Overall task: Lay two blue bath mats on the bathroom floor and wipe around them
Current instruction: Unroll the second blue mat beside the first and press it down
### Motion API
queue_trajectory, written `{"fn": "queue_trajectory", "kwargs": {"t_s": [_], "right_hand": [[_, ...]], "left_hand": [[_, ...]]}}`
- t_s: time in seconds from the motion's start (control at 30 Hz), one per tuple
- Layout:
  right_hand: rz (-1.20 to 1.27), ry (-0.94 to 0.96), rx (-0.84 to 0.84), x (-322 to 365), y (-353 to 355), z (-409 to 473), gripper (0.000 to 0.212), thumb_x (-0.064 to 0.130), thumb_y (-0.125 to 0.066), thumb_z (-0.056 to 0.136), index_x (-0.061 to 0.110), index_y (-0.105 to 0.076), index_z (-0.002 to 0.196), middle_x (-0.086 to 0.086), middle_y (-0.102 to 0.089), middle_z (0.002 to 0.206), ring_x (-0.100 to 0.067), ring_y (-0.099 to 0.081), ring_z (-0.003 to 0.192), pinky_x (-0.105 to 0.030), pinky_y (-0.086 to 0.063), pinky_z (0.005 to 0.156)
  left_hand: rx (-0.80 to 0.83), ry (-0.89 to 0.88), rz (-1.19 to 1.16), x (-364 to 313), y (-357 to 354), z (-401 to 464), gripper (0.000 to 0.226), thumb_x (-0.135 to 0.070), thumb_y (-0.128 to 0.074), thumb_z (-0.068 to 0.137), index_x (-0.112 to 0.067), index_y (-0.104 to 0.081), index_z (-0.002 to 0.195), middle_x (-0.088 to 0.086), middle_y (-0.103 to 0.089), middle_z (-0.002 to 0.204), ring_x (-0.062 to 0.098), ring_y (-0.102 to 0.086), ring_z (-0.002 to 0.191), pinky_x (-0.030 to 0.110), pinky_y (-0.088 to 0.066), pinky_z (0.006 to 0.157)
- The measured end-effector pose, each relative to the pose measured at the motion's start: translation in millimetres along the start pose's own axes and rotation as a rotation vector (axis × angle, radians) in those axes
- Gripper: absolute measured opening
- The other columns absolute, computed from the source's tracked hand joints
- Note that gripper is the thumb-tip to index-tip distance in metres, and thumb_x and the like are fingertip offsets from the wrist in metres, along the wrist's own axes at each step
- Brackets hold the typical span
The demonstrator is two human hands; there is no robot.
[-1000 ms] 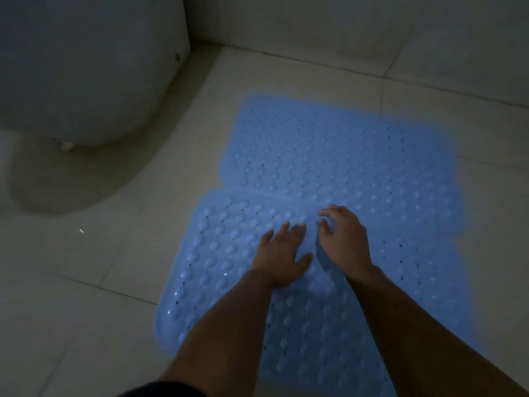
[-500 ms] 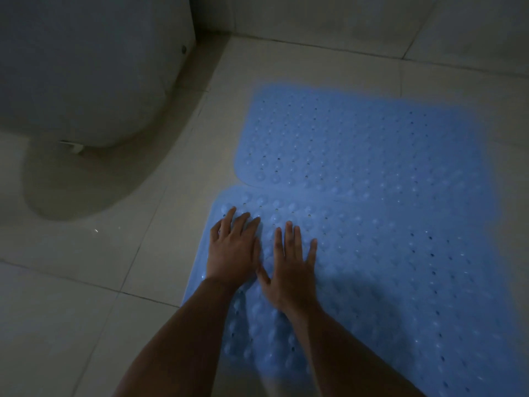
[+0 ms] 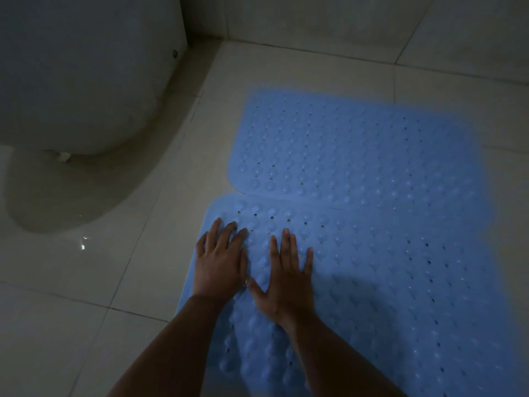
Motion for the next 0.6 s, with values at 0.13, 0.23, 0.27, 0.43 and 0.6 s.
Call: {"fn": "queue_trajectory", "kwargs": {"t_s": [0.13, 0.23, 0.27, 0.43, 0.6], "right_hand": [[0.075, 0.010, 0.037, -2, 2, 3, 0.104, 0.084, -0.026, 0.085, 0.020, -0.002, 0.163, -0.007, 0.015, 0.170, -0.023, 0.018, 0.156, -0.061, 0.010, 0.123], [0.124, 0.016, 0.093, -4, 8, 6, 0.090, 0.075, -0.026, 0.093, 0.023, -0.007, 0.163, -0.006, 0.011, 0.171, -0.020, 0.015, 0.157, -0.058, 0.009, 0.124], [0.167, 0.009, 0.103, -5, 13, 9, 0.082, 0.070, -0.029, 0.096, 0.025, -0.011, 0.163, -0.005, 0.007, 0.171, -0.019, 0.011, 0.158, -0.056, 0.007, 0.125], [0.340, -0.044, -0.079, -26, 59, 30, 0.054, 0.049, -0.049, 0.094, 0.024, -0.054, 0.141, -0.004, -0.054, 0.149, -0.025, -0.046, 0.141, -0.048, -0.038, 0.115], [0.366, -0.037, -0.216, -49, 94, 41, 0.040, 0.033, -0.062, 0.094, 0.019, -0.062, 0.131, -0.003, -0.062, 0.135, -0.025, -0.051, 0.133, -0.046, -0.045, 0.109]], "left_hand": [[-0.025, -0.008, -0.002, -3, 10, -3, 0.048, -0.037, -0.041, 0.100, -0.019, -0.062, 0.139, 0.007, -0.055, 0.149, 0.033, -0.032, 0.152, 0.051, -0.035, 0.116], [-0.034, -0.025, -0.010, -11, 14, -6, 0.048, -0.038, -0.039, 0.100, -0.019, -0.062, 0.139, 0.008, -0.056, 0.149, 0.034, -0.033, 0.152, 0.052, -0.038, 0.114], [-0.036, -0.033, -0.019, -13, 13, -7, 0.049, -0.038, -0.039, 0.100, -0.019, -0.062, 0.139, 0.008, -0.056, 0.149, 0.034, -0.033, 0.152, 0.052, -0.038, 0.114], [0.023, -0.059, -0.047, -35, -4, -5, 0.055, -0.041, -0.034, 0.102, -0.018, -0.055, 0.147, 0.009, -0.045, 0.160, 0.034, -0.022, 0.156, 0.057, -0.027, 0.123], [0.192, -0.084, 0.019, -60, -42, -11, 0.074, -0.067, -0.020, 0.103, -0.026, -0.015, 0.165, 0.005, -0.004, 0.173, 0.029, 0.008, 0.160, 0.061, 0.000, 0.126]]}}
Point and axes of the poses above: each hand's wrist, its own z-axis towards the middle knuckle, its own y-axis out of the back of the hand, x = y × z, the point moved 10 cm from there along z, towards the middle knuckle
